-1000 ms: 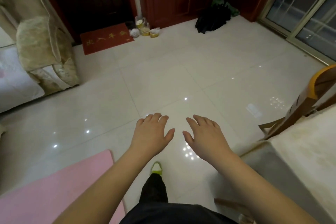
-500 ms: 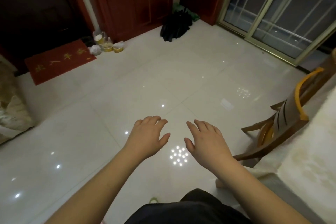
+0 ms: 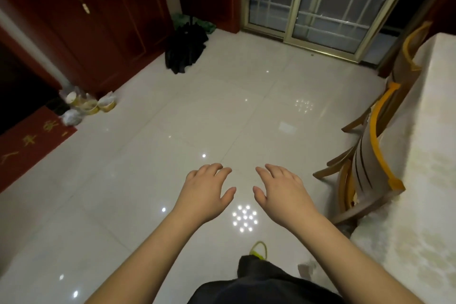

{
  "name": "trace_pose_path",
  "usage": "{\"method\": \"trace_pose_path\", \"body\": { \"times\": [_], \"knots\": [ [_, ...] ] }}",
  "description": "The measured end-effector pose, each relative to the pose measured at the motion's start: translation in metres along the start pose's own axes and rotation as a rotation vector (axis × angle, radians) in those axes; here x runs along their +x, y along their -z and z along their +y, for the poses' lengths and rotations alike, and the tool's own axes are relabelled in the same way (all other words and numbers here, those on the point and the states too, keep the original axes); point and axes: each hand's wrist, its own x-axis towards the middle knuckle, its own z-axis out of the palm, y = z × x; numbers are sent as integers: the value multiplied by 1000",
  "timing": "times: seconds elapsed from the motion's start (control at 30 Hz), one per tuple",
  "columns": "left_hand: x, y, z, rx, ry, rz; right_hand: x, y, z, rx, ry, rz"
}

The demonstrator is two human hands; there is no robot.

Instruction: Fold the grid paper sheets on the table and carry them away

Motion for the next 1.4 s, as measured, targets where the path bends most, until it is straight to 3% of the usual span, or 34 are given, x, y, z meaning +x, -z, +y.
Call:
{"method": "trace_pose_path", "body": {
  "times": [0.47,1.0,1.4],
  "knots": [
    [245,77,60,-15,-201,135,158,108,106,40,-221,154],
    [514,181,33,71,-474,177,363,241,164,-19,-461,272],
    [695,196,148,113,-665,221,454,307,309,-1,-594,361]
  ]
}}
